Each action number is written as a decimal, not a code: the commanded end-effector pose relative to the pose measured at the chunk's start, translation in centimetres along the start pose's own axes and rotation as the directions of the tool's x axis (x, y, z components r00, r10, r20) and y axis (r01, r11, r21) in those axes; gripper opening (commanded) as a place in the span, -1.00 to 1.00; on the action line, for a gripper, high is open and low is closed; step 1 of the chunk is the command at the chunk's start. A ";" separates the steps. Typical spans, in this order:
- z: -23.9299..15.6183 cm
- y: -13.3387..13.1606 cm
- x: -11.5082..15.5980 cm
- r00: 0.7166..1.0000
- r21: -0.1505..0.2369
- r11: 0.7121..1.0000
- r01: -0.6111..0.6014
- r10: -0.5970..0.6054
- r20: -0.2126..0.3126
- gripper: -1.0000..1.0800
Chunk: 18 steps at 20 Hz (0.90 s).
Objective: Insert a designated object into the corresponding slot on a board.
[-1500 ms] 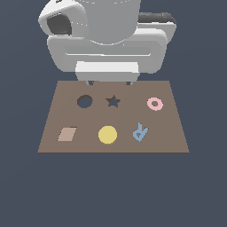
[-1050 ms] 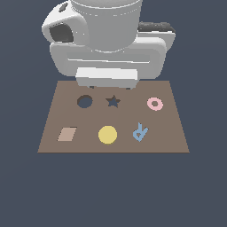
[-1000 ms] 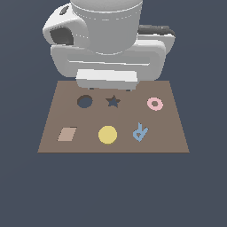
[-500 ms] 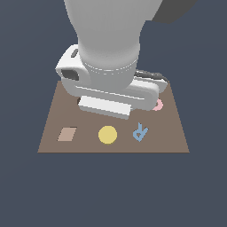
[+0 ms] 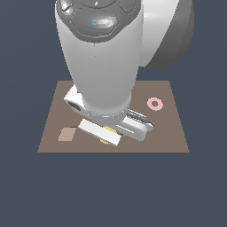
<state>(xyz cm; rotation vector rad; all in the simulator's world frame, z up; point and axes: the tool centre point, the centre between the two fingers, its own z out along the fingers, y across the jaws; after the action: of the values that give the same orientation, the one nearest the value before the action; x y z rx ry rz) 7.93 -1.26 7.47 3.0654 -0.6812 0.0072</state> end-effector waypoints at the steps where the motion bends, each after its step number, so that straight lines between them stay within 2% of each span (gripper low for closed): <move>1: 1.0 -0.1 0.7 0.999 0.000 0.999 -0.038 0.038 0.001 0.92; 8: 2.4 -0.2 1.7 0.996 0.000 0.996 -0.092 0.092 0.005 0.92; 18: 2.9 -0.1 1.7 0.995 0.000 0.995 -0.095 0.095 0.005 0.92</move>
<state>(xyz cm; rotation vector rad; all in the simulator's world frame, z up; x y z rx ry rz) 9.59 -1.88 4.83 3.0309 -0.8265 0.0006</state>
